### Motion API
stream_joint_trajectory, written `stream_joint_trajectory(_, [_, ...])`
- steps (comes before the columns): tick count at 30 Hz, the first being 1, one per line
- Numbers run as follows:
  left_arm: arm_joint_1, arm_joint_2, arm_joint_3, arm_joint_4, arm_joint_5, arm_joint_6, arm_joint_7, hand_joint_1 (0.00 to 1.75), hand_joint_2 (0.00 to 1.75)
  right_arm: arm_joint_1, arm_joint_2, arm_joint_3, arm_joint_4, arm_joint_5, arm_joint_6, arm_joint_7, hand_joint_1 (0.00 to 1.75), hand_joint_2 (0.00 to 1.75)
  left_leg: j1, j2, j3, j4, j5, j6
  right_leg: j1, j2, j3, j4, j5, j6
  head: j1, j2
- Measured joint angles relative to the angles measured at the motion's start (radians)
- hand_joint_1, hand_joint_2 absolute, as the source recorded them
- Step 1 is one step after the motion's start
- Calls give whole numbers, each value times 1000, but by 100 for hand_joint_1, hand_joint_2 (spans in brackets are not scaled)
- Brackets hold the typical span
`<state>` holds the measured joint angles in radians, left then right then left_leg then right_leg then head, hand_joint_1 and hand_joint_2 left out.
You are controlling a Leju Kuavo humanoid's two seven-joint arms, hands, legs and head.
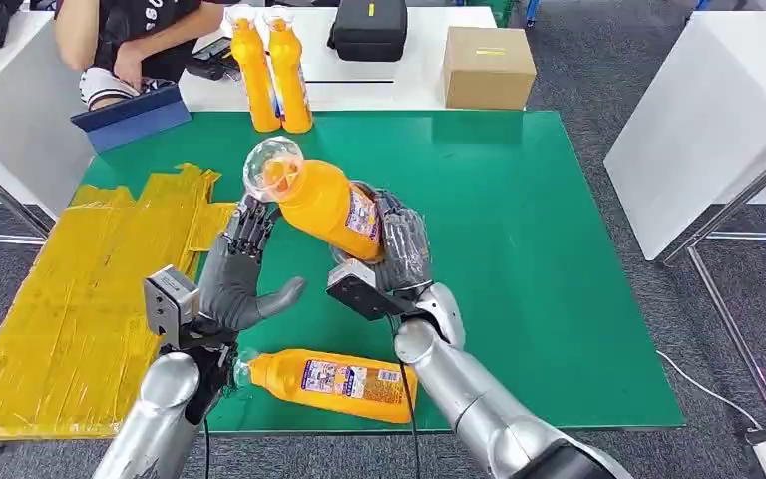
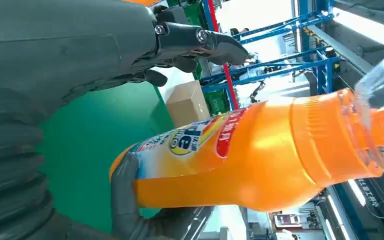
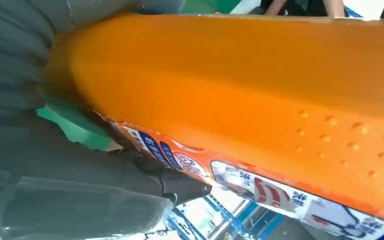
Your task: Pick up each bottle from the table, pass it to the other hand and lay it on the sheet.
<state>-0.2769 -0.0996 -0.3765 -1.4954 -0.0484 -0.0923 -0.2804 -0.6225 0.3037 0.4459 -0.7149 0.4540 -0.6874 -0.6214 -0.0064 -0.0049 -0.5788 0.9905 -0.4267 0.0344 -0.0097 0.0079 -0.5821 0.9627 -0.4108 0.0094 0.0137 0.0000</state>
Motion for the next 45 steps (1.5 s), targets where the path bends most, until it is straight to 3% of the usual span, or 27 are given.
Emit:
stream_joint_trajectory(12, [-12, -10, -1, 26, 24, -12, -16, 0, 175, -7, 41, -8, 50, 78, 0, 30, 175, 175, 0, 0, 0, 0, 0, 0, 0, 0, 0, 0, 0, 0, 0, 0])
stream_joint_trajectory(22, [-34, -21, -10, 42, 31, -26, -14, 0, 175, -23, 52, -4, 74, 41, 0, 34, 175, 175, 0, 0, 0, 0, 0, 0, 0, 0, 0, 0, 0, 0, 0, 0])
stream_joint_trajectory(34, [-45, -24, -16, 48, 45, -27, -9, 0, 175, -28, 53, 73, 72, -21, 0, 42, 175, 175, 0, 0, 0, 0, 0, 0, 0, 0, 0, 0, 0, 0, 0, 0])
stream_joint_trajectory(45, [-71, -28, -16, 51, 69, -22, -5, 0, 175, -21, 51, 164, -3, -27, -2, 119, 175, 175, 0, 0, 0, 0, 0, 0, 0, 0, 0, 0, 0, 0, 0, 0])
